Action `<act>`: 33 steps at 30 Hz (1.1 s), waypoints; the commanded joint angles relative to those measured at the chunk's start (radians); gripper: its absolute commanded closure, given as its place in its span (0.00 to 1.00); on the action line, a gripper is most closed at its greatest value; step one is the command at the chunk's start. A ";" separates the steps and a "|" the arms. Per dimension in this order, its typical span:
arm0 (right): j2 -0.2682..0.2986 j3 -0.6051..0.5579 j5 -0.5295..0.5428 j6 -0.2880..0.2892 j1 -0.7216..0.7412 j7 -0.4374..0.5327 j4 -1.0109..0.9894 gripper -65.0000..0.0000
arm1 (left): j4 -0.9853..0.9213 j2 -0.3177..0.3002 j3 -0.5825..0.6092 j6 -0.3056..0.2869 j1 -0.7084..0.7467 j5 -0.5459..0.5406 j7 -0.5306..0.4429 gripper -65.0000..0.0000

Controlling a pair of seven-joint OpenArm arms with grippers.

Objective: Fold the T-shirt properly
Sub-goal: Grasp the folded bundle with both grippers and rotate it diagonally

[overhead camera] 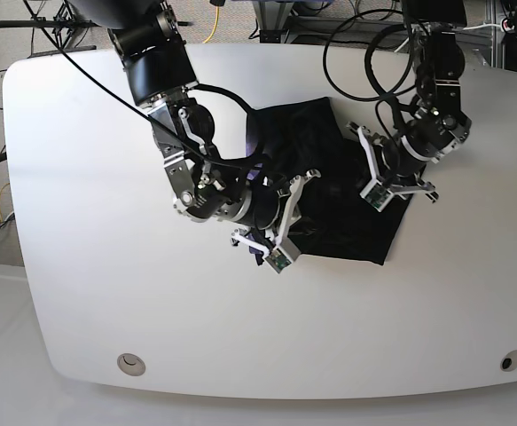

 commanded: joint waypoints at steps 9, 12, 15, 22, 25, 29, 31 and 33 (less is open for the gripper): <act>-0.047 0.002 0.024 0.014 0.115 0.031 -0.086 1.00 | 0.022 0.047 0.026 -0.017 0.083 -0.047 -0.062 1.00; -0.044 0.002 0.024 0.016 0.127 0.066 -0.143 1.00 | 0.026 0.046 0.004 -0.017 0.094 -0.051 -0.074 0.98; -0.041 0.002 0.020 0.017 0.139 0.115 -0.197 1.00 | 0.027 0.048 -0.009 -0.017 0.100 -0.055 -0.073 0.98; -0.014 0.001 0.016 0.024 0.136 0.208 -0.290 1.00 | 0.045 0.053 -0.021 -0.017 0.084 -0.061 -0.058 0.97; -0.001 0.003 0.014 0.025 0.132 0.234 -0.313 1.00 | 0.041 0.051 -0.022 -0.017 0.074 -0.062 -0.054 0.96; 0.019 0.006 0.025 0.020 0.107 0.283 -0.364 1.00 | -0.005 0.049 -0.014 -0.017 0.019 -0.050 -0.029 0.92; 0.028 0.007 0.027 0.019 0.101 0.292 -0.373 1.00 | -0.025 0.048 -0.014 -0.017 -0.001 -0.049 -0.027 0.91; 0.037 0.008 0.031 0.019 0.092 0.298 -0.378 1.00 | -0.045 0.047 -0.014 -0.017 -0.021 -0.048 -0.023 0.90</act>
